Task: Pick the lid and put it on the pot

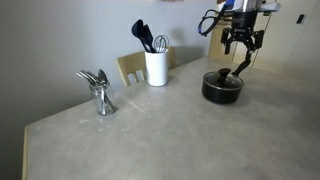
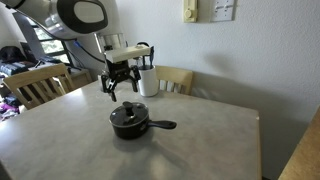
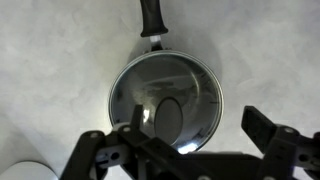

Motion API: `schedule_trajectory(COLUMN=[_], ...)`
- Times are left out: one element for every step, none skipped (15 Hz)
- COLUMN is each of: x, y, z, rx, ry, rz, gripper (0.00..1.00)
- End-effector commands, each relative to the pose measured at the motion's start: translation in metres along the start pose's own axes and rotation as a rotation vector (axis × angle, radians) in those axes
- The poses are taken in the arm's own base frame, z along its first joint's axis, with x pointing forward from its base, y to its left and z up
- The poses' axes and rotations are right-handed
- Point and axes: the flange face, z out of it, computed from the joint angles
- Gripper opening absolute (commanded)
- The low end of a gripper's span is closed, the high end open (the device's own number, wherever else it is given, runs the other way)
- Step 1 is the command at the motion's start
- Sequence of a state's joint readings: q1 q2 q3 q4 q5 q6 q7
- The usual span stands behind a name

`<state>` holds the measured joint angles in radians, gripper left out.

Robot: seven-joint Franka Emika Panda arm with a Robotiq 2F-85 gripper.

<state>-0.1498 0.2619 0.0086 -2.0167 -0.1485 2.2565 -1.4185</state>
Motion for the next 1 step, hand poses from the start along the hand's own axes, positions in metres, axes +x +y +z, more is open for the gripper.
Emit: schedule_trajectory(x=[0.0], y=[-0.0001], z=[-0.0002], rx=[0.002], ry=[0.0], rz=[0.0], gripper=[1.0])
